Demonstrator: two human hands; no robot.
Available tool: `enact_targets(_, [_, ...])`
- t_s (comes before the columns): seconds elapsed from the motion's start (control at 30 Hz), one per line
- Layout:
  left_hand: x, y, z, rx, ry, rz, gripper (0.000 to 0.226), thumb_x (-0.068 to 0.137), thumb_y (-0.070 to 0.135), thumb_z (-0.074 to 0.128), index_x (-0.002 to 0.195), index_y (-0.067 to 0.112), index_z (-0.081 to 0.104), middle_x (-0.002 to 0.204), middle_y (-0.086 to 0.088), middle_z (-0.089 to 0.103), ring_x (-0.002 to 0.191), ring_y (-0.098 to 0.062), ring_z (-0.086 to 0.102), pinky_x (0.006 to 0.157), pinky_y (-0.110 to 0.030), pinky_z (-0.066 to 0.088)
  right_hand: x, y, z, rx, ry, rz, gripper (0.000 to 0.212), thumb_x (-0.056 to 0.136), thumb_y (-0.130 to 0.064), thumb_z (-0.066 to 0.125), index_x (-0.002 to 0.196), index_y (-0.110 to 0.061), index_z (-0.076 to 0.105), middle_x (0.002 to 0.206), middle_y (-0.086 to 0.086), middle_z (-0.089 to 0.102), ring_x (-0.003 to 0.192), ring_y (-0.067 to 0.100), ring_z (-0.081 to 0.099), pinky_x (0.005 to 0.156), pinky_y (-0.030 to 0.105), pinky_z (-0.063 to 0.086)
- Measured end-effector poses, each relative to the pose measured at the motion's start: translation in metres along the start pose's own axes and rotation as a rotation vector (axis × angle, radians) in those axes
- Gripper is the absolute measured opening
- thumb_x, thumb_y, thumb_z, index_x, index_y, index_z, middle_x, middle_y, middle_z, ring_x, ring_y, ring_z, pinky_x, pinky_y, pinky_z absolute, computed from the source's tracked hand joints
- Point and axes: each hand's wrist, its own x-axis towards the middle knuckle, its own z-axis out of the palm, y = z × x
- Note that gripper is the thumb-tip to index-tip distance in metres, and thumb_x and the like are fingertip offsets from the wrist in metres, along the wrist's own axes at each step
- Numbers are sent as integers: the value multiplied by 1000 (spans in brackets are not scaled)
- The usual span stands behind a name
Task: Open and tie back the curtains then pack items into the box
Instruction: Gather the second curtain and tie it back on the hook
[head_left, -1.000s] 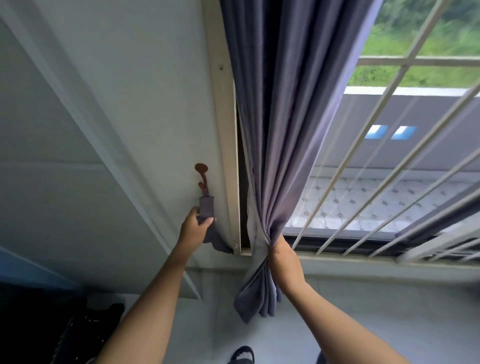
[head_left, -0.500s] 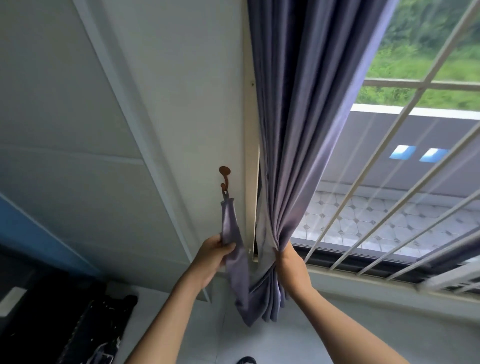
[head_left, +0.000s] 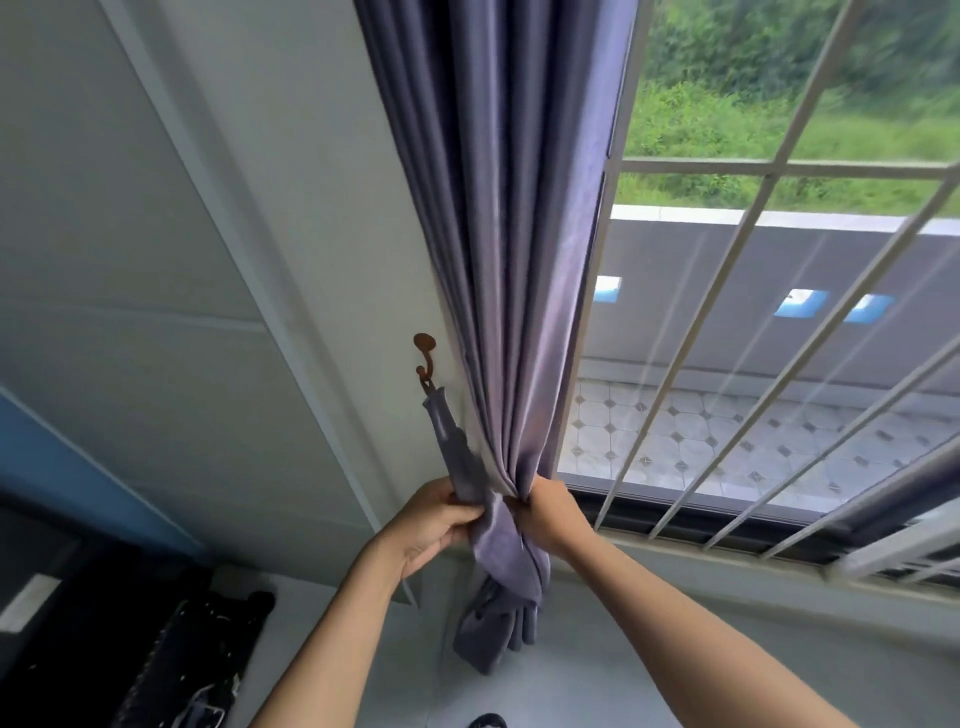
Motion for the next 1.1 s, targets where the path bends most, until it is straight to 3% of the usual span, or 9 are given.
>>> enact_targets(0.13, [9, -4, 3, 228, 110, 78, 18, 82, -1, 65, 92, 14, 72, 94, -7, 74, 94, -19, 68, 90, -34, 50, 4, -4, -15, 63, -96, -17, 21, 93, -18, 50, 102, -5, 63, 103, 17, 68, 95, 39, 61, 70, 35, 46])
enact_targets(0.27, [15, -2, 12, 278, 212, 99, 17, 80, 2, 68, 92, 13, 73, 93, -3, 74, 88, -8, 67, 81, -23, 48, 15, 6, -25, 84, -219, 16, 21, 77, -10, 55, 94, -3, 65, 94, 15, 70, 91, 39, 64, 77, 46, 54])
enact_targets(0.37, [17, -1, 17, 291, 253, 124, 15, 80, 2, 69, 90, 11, 73, 88, -3, 74, 82, -5, 66, 72, -17, 48, 21, 17, -31, 86, -317, -10, 24, 64, -7, 56, 87, -3, 63, 85, 13, 68, 79, 29, 63, 67, 41, 54])
enact_targets(0.47, [20, -1, 22, 290, 290, 133, 15, 80, -3, 65, 89, 7, 73, 82, -3, 73, 76, -3, 65, 69, -16, 48, 14, 18, -44, 190, -396, -34, 22, 65, -6, 50, 83, 2, 59, 73, 8, 56, 70, 15, 46, 64, 31, 42])
enact_targets(0.57, [22, -2, 28, 293, 311, 146, 15, 81, -5, 62, 86, 6, 71, 75, 2, 70, 70, 0, 63, 64, -11, 47, 9, 18, -51, 286, -493, -41, 24, 70, -6, 56, 92, -7, 64, 81, 0, 63, 75, 11, 56, 70, 21, 47])
enact_targets(0.73, [26, -5, 28, 308, 341, 111, 17, 80, 4, 68, 97, 4, 70, 90, -8, 74, 86, -16, 68, 82, -31, 55, 6, 28, -47, 405, -503, -52, 46, 66, -30, 83, 108, -25, 66, 103, -6, 72, 100, 14, 67, 96, 32, 51])
enact_targets(0.83, [28, -4, 31, 347, 350, 91, 20, 79, 9, 70, 98, 6, 70, 93, -8, 74, 90, -20, 69, 86, -38, 55, 5, 30, -48, 412, -484, -49, 47, 65, -37, 85, 107, -30, 66, 104, -9, 72, 100, 11, 68, 97, 35, 51])
enact_targets(0.93, [29, -3, 35, 356, 382, 85, 17, 78, 7, 71, 94, 3, 69, 89, -9, 74, 85, -21, 69, 84, -40, 55, 3, 30, -48, 434, -450, -36, 42, 67, -28, 81, 106, -24, 66, 101, -4, 73, 97, 15, 68, 96, 38, 52])
enact_targets(1.1, [27, -8, 40, 368, 409, 82, 15, 79, 11, 67, 94, 10, 67, 87, -4, 73, 84, -20, 70, 81, -40, 57, -1, 27, -45, 493, -468, -38, 38, 66, -27, 83, 99, -25, 65, 85, -8, 68, 81, 11, 64, 84, 32, 54])
